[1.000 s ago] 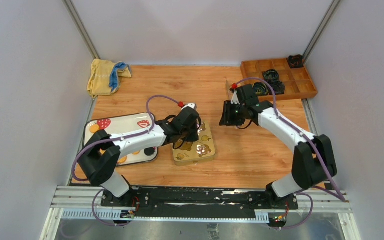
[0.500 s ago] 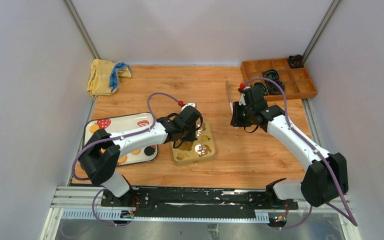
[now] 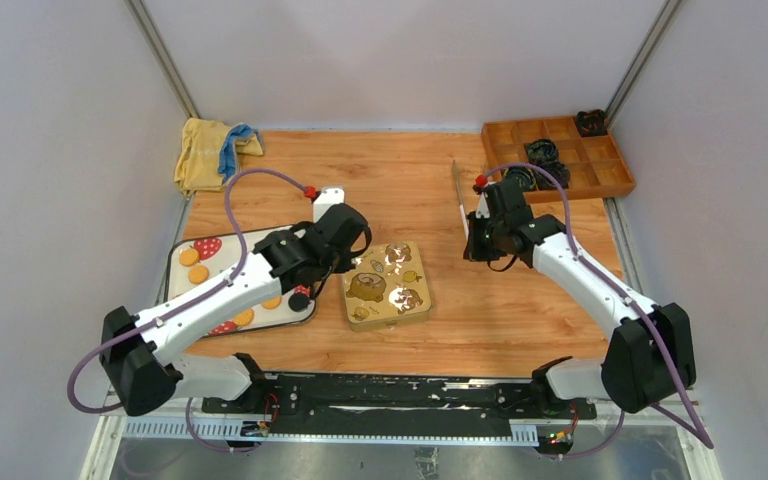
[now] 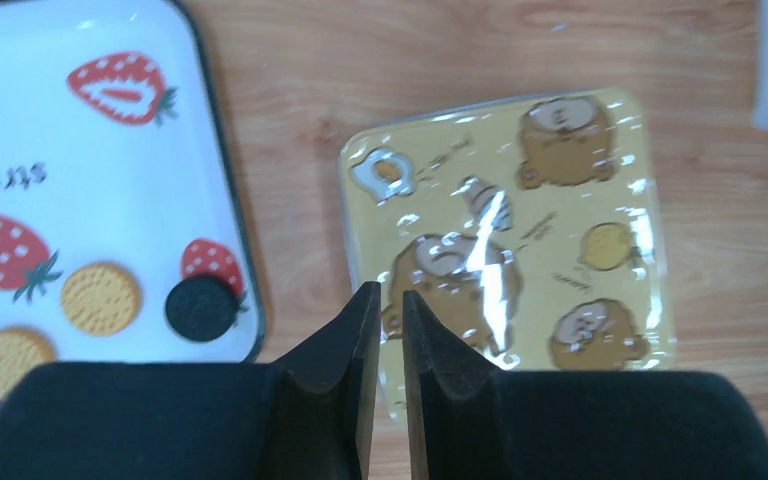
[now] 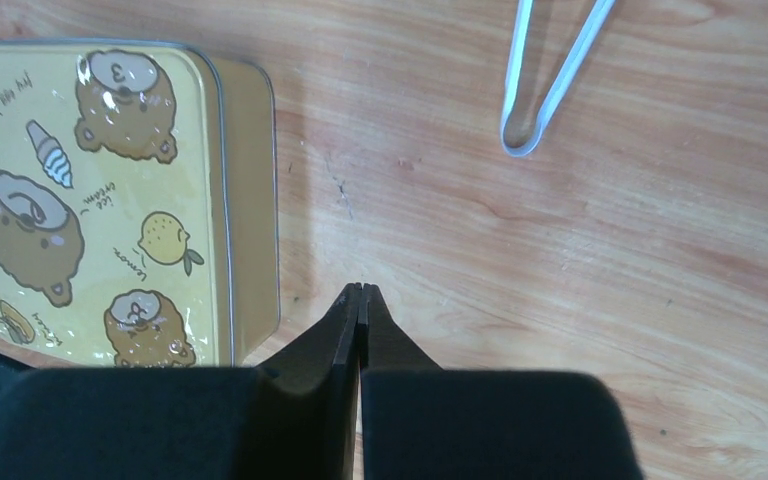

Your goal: Pack the cookies

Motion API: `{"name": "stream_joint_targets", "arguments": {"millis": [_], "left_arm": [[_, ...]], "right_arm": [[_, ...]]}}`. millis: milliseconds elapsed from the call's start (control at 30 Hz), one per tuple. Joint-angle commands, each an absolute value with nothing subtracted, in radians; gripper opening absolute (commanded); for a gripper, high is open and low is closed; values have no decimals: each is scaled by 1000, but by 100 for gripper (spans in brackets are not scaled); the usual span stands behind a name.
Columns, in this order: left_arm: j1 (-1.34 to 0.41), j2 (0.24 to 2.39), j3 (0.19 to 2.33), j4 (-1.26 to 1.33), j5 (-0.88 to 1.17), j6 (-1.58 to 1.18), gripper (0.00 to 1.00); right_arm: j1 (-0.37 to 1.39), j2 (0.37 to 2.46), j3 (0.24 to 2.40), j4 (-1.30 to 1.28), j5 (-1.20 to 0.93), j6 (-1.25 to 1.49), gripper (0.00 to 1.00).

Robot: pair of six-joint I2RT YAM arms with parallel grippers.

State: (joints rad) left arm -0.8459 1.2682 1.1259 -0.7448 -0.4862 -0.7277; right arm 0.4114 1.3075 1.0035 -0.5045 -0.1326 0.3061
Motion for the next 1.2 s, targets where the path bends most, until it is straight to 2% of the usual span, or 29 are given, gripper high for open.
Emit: {"name": "stream_joint_targets", "arguments": {"millis": [0,100,300,633,867,1167], "left_arm": [[-818,1230,1003,-888,-556,-815,20],[-813,1236,914,-888,-529,-858,16],[-813,1326,885,-848,-516,-864,12],[-759,1536,828,-475,-367,-788,11],[-735,1633,885,-390,-338,-736,10],[-677,1772,1068,-369,-294,-664,9]], "right_arm": [[422,1328,953,-496,-179,315,0],[427,1357,943,-486,-193,315,0],[440,1434,917,-435,-242,329,0],[487,1527,898,-373,-308,373,0],[523,1544,892,-344,-355,414,0],[535,1629,974,-341,-372,414,0]]}}
